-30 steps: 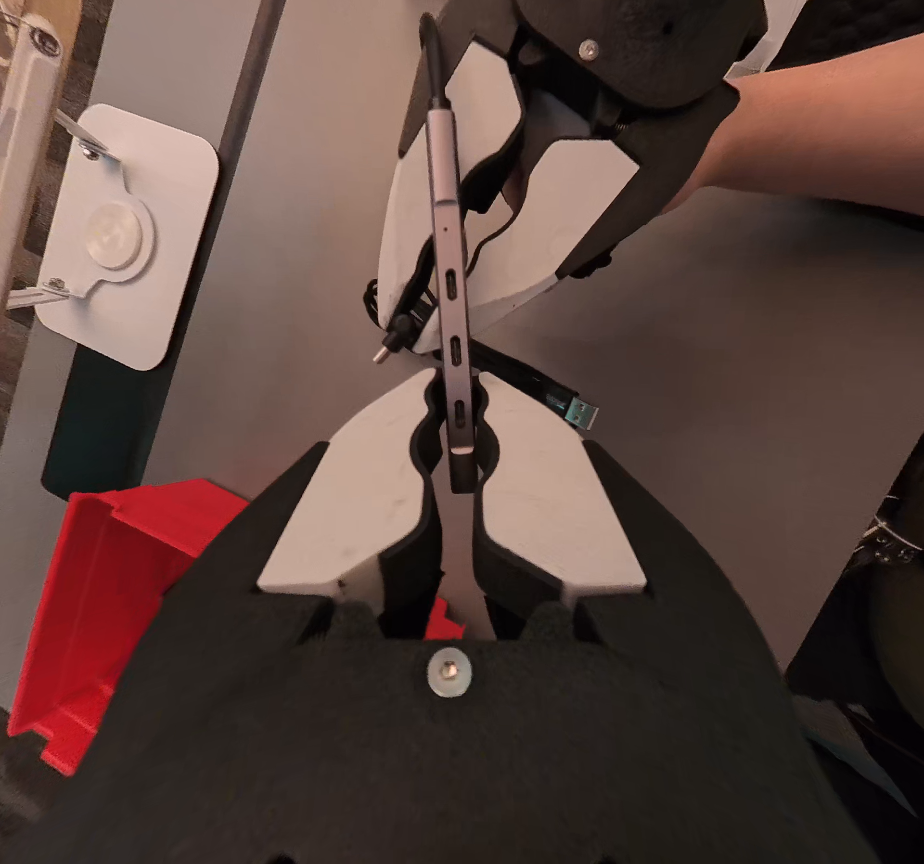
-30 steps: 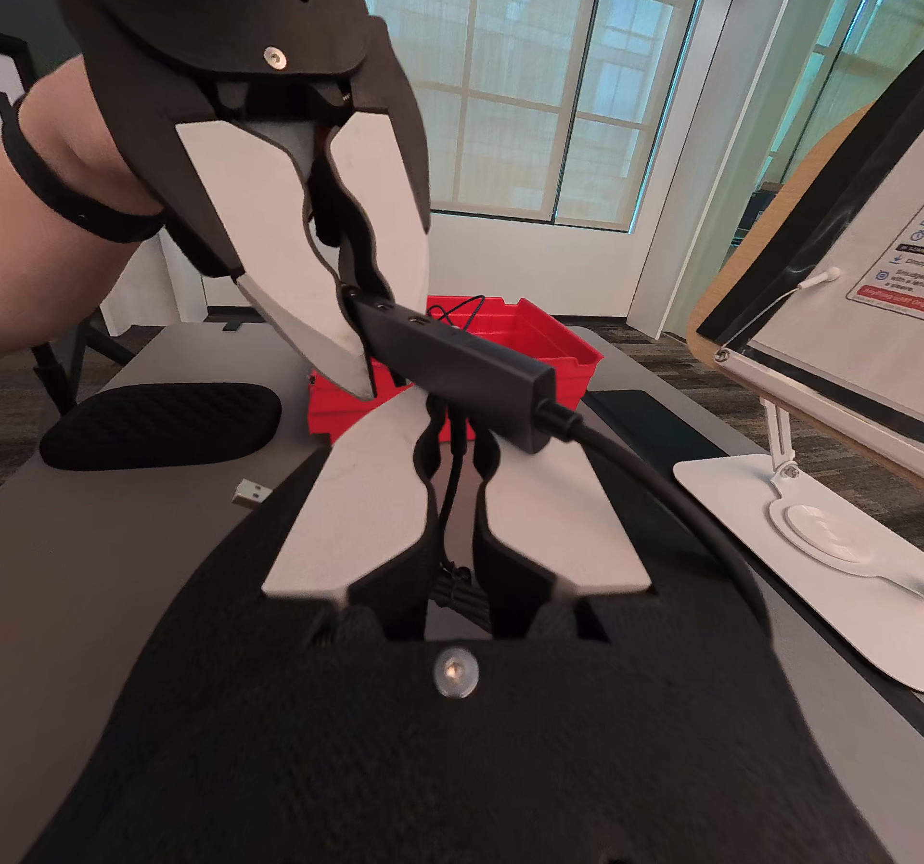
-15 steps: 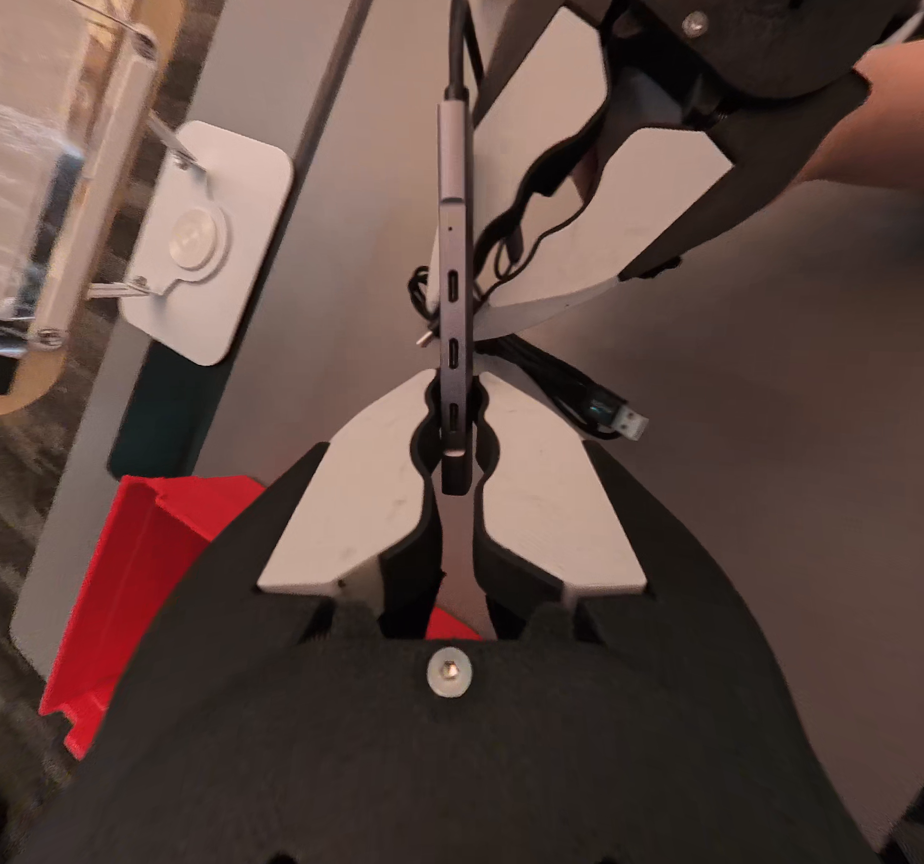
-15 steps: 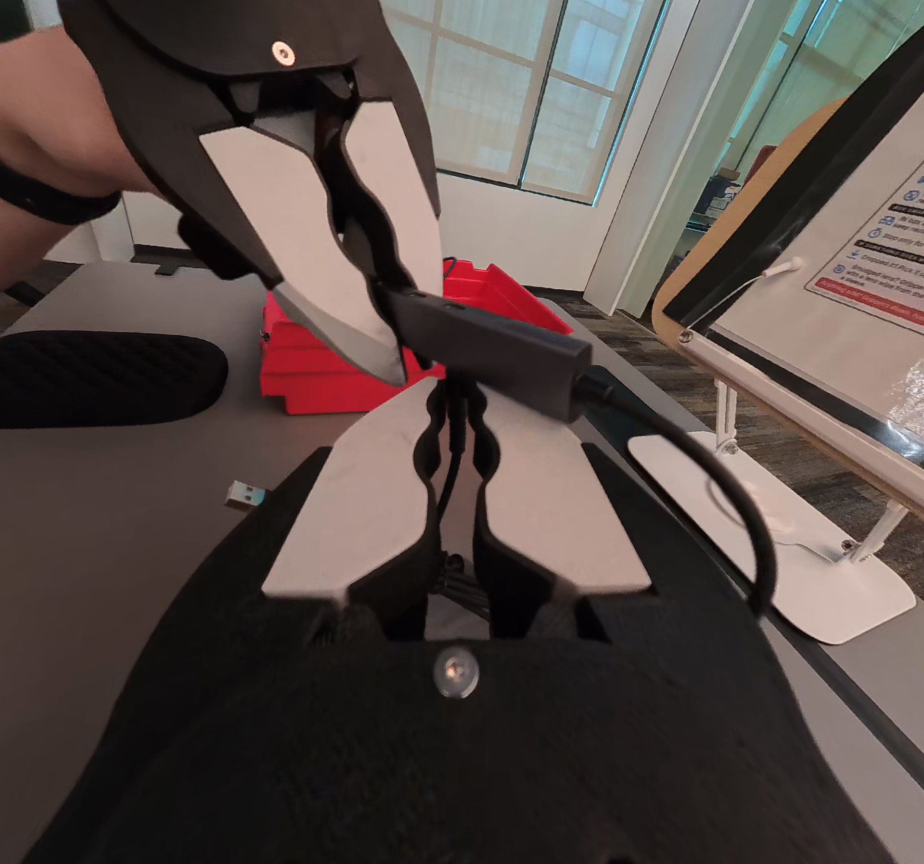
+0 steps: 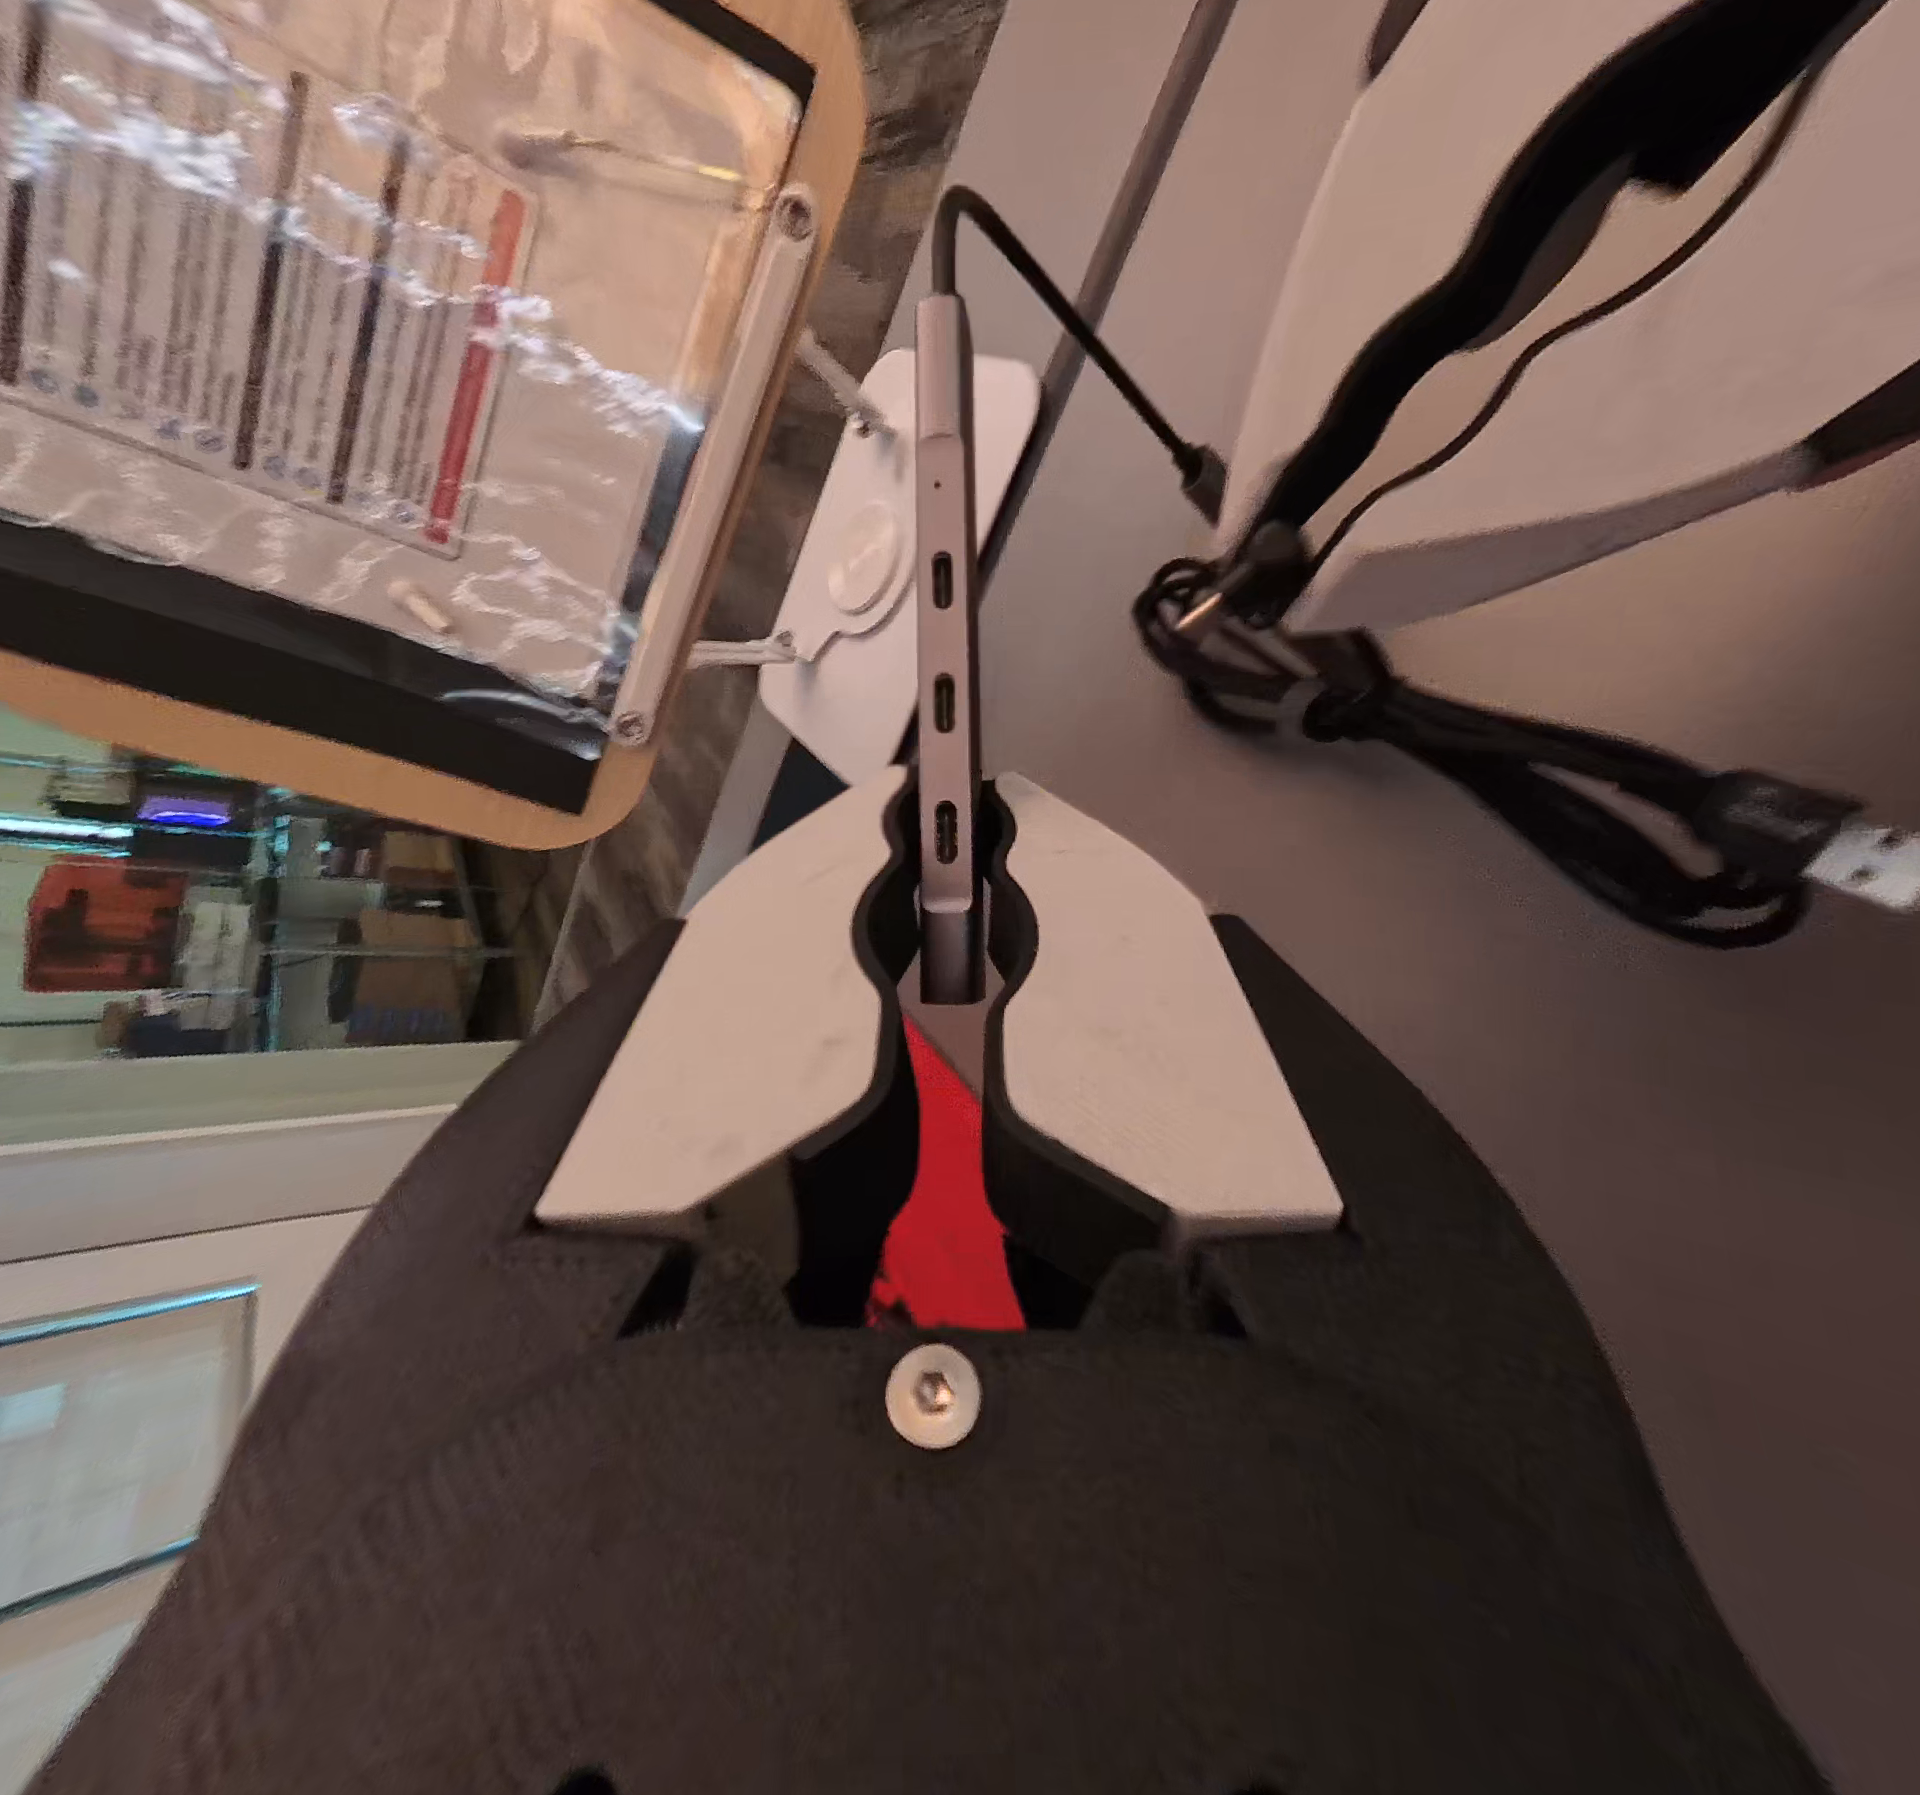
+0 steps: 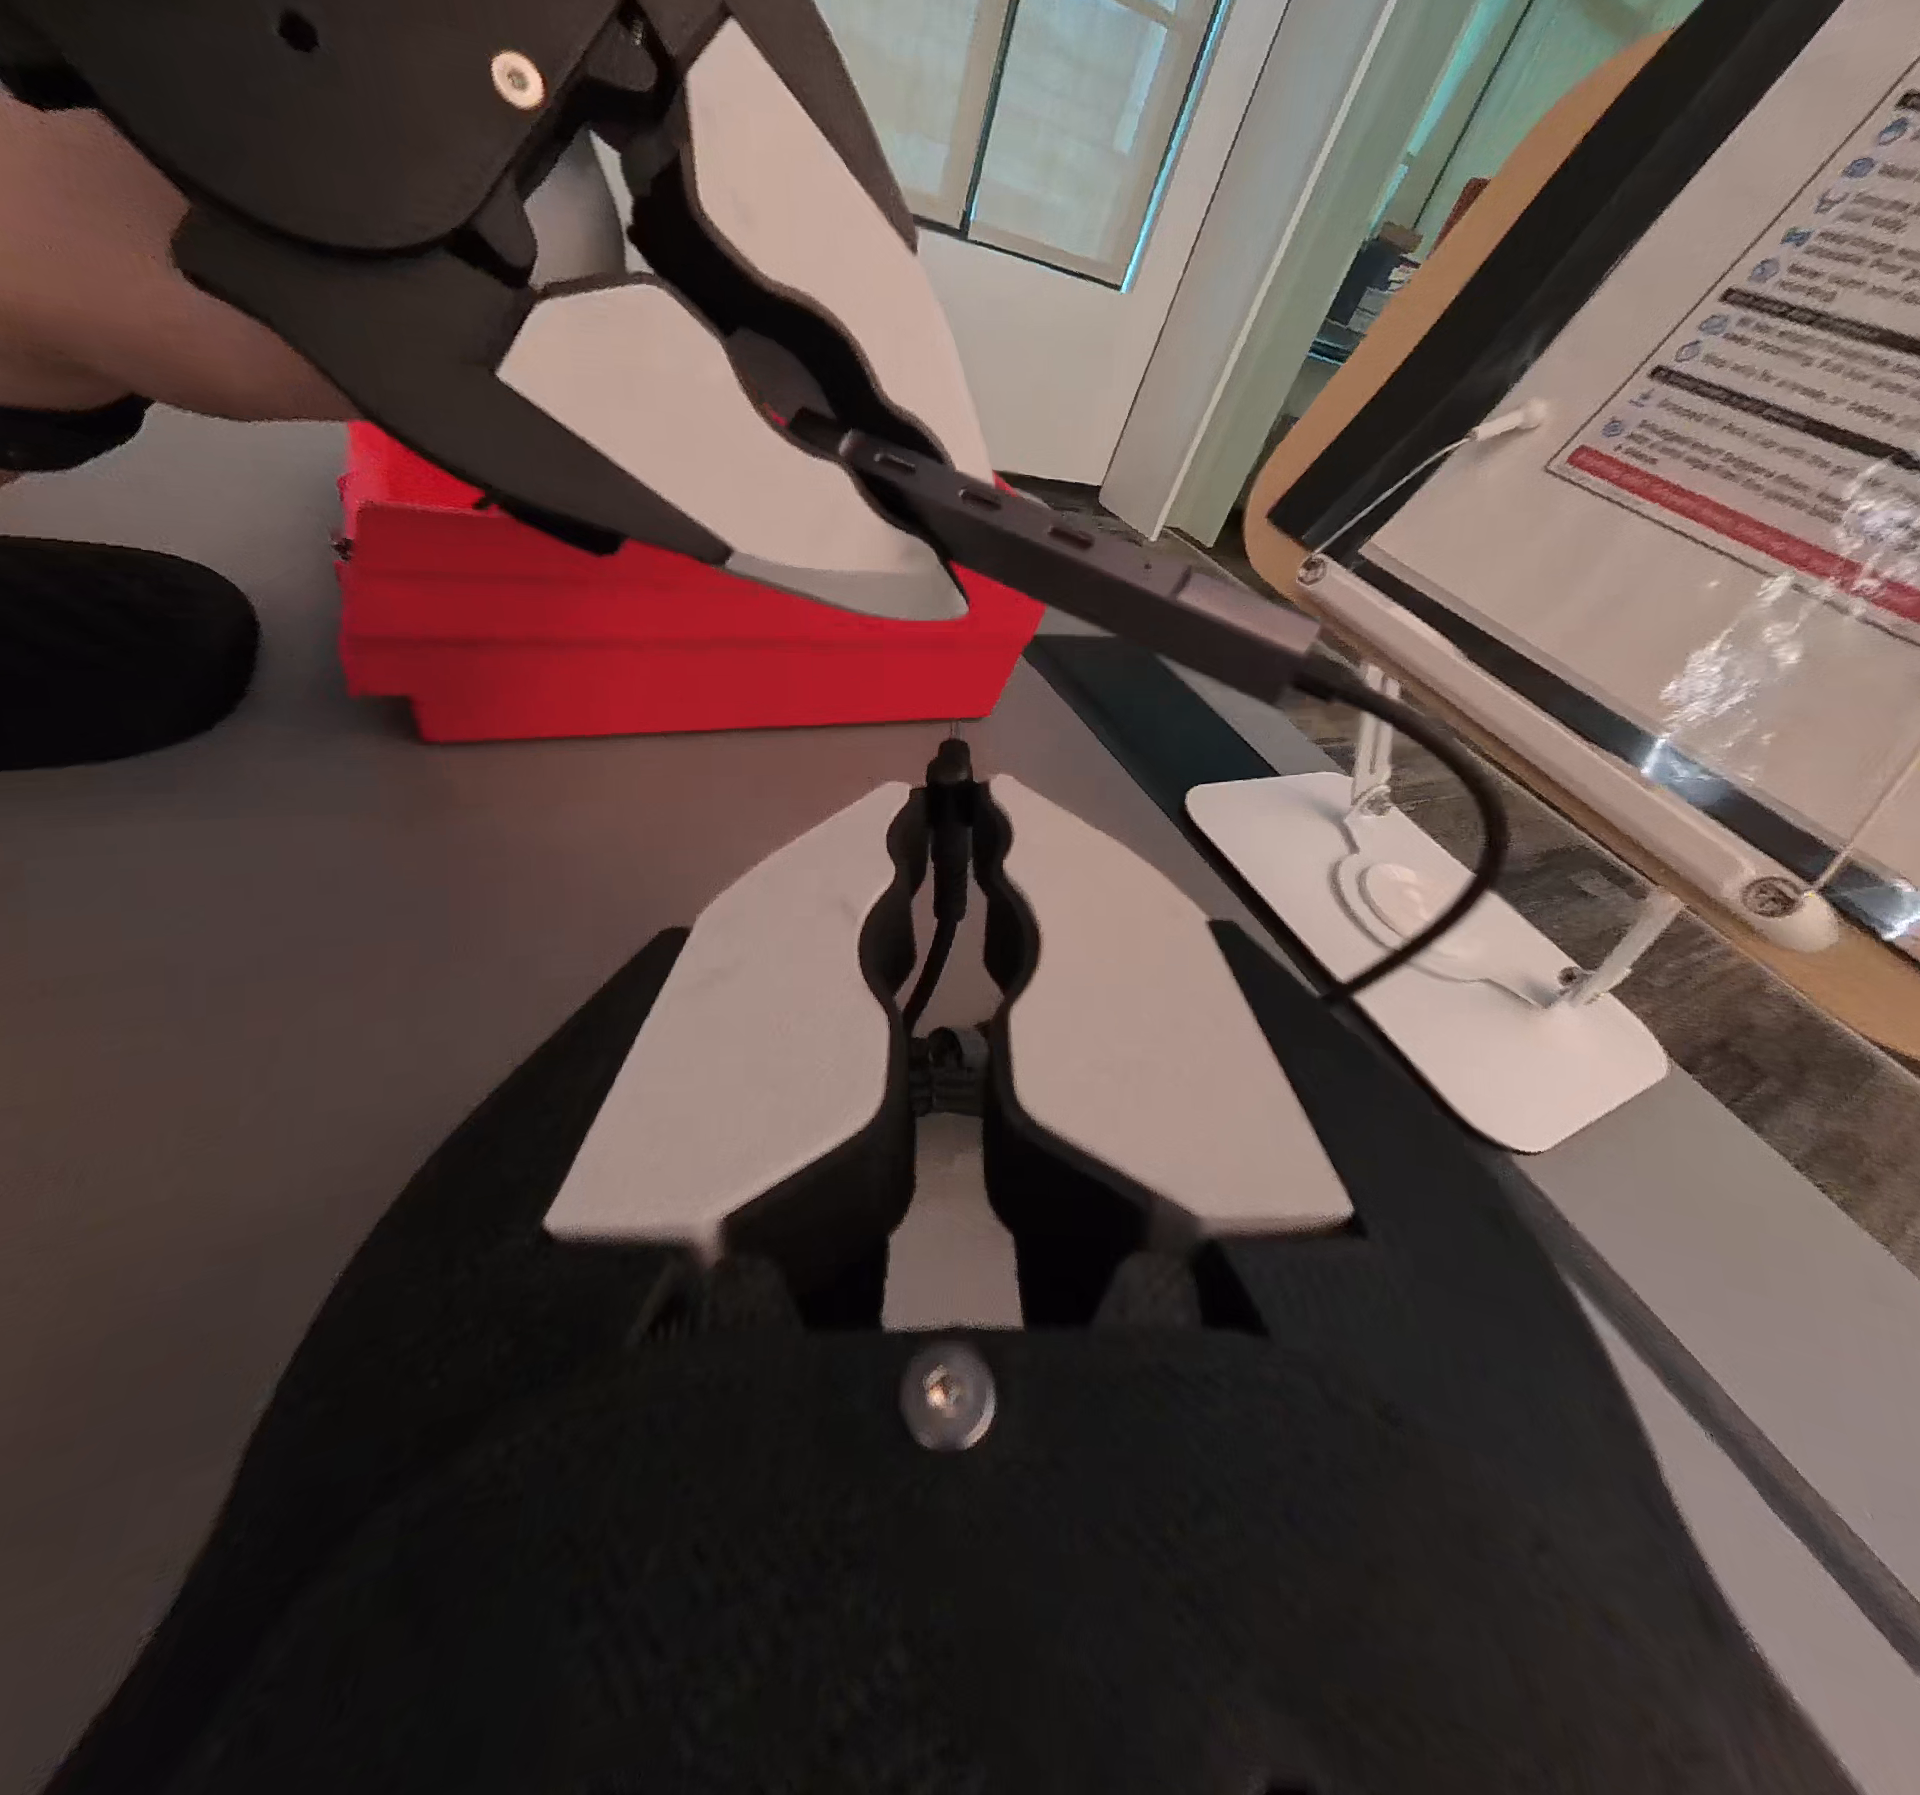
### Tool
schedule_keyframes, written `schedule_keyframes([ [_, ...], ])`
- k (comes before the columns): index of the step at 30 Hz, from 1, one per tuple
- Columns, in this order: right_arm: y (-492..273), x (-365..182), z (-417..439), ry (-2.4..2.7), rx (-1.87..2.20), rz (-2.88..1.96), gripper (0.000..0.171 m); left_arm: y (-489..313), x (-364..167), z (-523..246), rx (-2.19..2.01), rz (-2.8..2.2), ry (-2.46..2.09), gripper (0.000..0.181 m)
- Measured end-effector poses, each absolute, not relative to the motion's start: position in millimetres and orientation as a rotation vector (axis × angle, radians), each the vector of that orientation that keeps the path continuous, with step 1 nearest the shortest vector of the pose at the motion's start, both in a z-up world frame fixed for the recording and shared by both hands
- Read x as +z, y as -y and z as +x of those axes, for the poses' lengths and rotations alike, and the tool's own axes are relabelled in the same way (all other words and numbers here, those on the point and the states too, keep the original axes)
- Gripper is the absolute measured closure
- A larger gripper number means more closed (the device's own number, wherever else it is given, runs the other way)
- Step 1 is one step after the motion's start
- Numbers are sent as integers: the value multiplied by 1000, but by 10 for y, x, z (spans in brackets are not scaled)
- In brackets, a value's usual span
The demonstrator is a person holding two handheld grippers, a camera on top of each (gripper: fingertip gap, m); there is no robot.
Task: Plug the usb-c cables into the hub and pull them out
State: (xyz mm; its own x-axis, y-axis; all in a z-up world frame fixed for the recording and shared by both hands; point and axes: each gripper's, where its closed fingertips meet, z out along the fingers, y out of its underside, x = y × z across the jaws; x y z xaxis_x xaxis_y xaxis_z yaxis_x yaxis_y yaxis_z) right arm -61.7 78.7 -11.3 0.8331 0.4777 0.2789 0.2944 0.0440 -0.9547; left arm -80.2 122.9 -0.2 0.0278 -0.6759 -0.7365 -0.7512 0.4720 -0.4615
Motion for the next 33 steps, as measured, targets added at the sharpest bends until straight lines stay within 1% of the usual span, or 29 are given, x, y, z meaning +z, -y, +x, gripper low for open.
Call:
schedule_keyframes([
  [1,-786,-90,-616,637,134,-1550,163,-1284,17,-840,119,-1227,-1671,174],
  [3,-784,-15,-630,623,107,-1549,163,-1358,49,-895,131,-1198,-1638,174],
  [7,-747,182,-720,556,178,-1535,163,-1436,116,-948,142,-1099,-1565,174],
  [10,-715,216,-686,636,41,-1533,163,-1475,78,-982,215,-1050,-1582,174],
  [15,-648,45,-634,893,-157,-1635,163,-1322,-207,-1089,149,-1117,-1856,174],
  [18,-509,-153,-694,1090,-122,-1728,163,-1230,-330,-1267,149,-1170,-2011,174],
  [21,-395,-219,-832,1222,-85,-1700,162,-1049,-436,-1395,89,-1191,-2151,174],
  [26,-375,-270,-1039,1348,-166,-1605,163,-941,-511,-1453,110,-1181,-2232,173],
  [33,-434,-327,-1068,1353,-196,-1592,163,-814,-536,-1392,131,-1116,-2265,174],
])
